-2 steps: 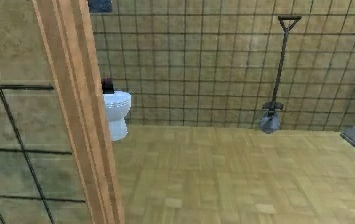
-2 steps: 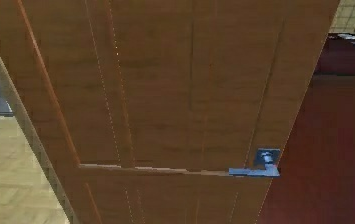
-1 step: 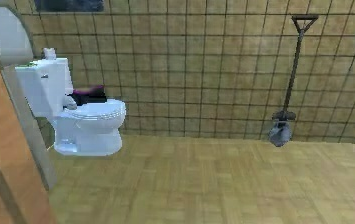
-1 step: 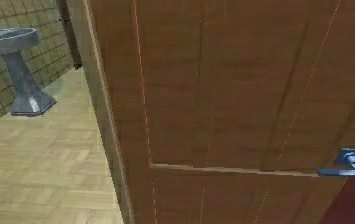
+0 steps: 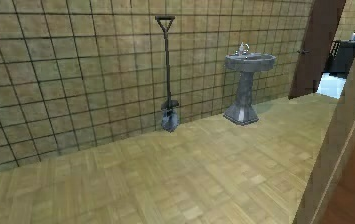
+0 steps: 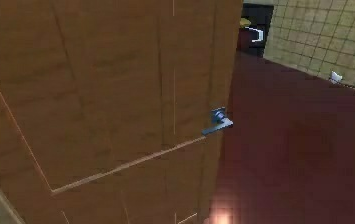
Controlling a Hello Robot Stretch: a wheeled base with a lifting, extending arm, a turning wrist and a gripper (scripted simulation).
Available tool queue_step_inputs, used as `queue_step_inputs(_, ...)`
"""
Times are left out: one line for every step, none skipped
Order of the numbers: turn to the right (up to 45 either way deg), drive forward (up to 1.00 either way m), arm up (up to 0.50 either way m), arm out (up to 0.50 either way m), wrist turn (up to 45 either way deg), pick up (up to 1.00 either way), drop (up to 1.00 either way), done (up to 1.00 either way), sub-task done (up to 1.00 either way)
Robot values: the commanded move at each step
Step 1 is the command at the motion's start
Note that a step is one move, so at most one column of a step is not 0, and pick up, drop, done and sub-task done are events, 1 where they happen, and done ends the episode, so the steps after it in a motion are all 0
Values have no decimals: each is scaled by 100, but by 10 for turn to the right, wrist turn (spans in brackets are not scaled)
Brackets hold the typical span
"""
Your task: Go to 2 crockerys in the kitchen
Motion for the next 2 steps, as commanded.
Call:
queue_step_inputs(0, 50, 0, 0, 0, 0, 0, 0, 0)
queue_step_inputs(180, 0, 0, 0, 0, 0, 0, 0, 0)
